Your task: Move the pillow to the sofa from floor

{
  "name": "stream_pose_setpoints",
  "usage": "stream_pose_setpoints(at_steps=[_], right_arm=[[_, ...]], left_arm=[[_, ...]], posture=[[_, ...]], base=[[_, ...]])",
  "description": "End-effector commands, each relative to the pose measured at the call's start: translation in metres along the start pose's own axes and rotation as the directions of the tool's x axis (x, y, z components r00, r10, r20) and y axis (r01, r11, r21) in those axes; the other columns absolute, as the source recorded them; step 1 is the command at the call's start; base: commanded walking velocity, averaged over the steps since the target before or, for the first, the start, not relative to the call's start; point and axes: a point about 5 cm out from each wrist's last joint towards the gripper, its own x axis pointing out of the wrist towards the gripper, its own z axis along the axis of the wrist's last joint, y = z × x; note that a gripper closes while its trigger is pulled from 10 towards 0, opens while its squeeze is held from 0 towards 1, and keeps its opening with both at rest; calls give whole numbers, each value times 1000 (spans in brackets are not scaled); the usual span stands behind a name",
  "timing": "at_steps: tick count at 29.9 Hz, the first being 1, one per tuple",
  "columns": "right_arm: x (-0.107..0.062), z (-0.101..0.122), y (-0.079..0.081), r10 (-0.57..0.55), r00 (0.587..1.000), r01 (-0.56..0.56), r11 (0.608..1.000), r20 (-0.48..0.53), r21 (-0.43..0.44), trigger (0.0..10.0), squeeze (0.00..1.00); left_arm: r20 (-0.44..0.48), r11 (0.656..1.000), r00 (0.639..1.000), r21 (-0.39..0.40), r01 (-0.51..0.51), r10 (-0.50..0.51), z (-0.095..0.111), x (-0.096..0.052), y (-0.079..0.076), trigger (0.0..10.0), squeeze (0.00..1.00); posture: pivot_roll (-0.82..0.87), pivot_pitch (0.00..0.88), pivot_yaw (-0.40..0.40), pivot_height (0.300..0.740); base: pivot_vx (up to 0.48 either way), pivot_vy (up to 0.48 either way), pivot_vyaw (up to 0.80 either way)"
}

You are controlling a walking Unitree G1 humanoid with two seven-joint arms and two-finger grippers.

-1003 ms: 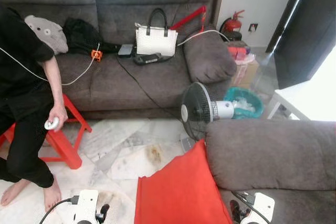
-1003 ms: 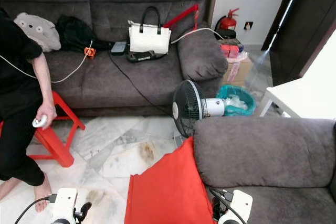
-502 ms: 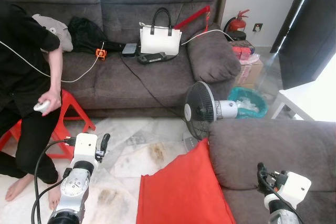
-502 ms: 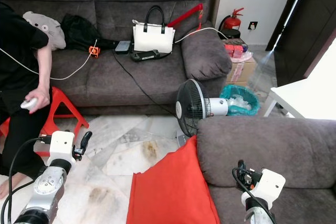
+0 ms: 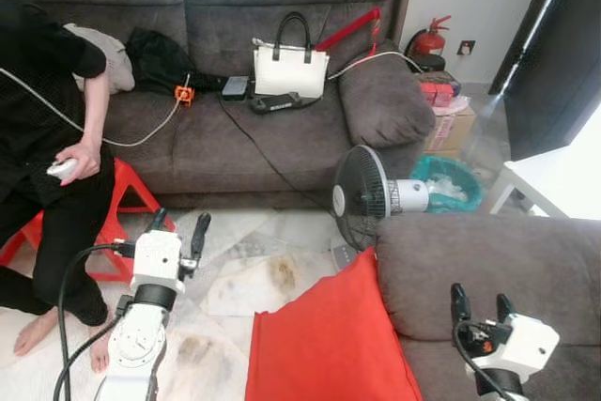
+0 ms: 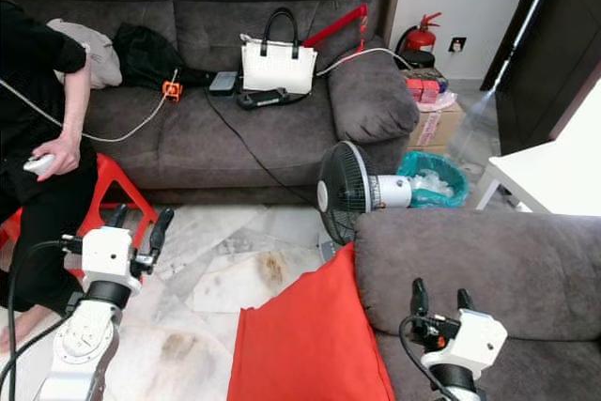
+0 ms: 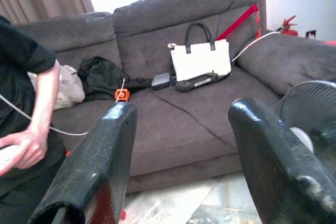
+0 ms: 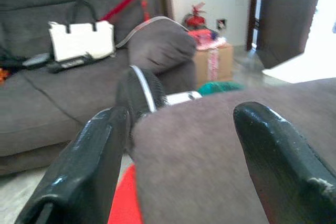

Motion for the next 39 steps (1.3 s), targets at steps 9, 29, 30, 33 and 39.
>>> stream_pose_setpoints(at_steps=[9,29,30,33,39], right_arm=[[11,13,16,103,994,-103,995,28,-12,10000,0],[20,26,39,255,967,-256,966,-16,-36,10000,0],[22,27,44,266,964,-266,963,-15,-29,10000,0],[28,27,57,294,956,-294,956,-9,-14,10000,0],[38,32,59,274,962,-273,962,12,-18,10000,0]], left_arm=[[125,998,991,-4,55,-54,40,27,-12,10000,0],[2,996,1000,86,-32,32,42,24,47,10000,0],[3,996,999,81,-34,34,43,25,46,10000,0],[9,998,999,46,-52,51,43,31,40,10000,0],[14,999,999,-18,-32,32,46,46,26,10000,0]], posture=[[106,0,29,740],[151,0,23,740],[157,0,24,740],[182,0,36,740],[167,0,75,740]], base=[[0,0,0],[0,0,0],[0,0,0],[0,0,0],[0,0,0]])
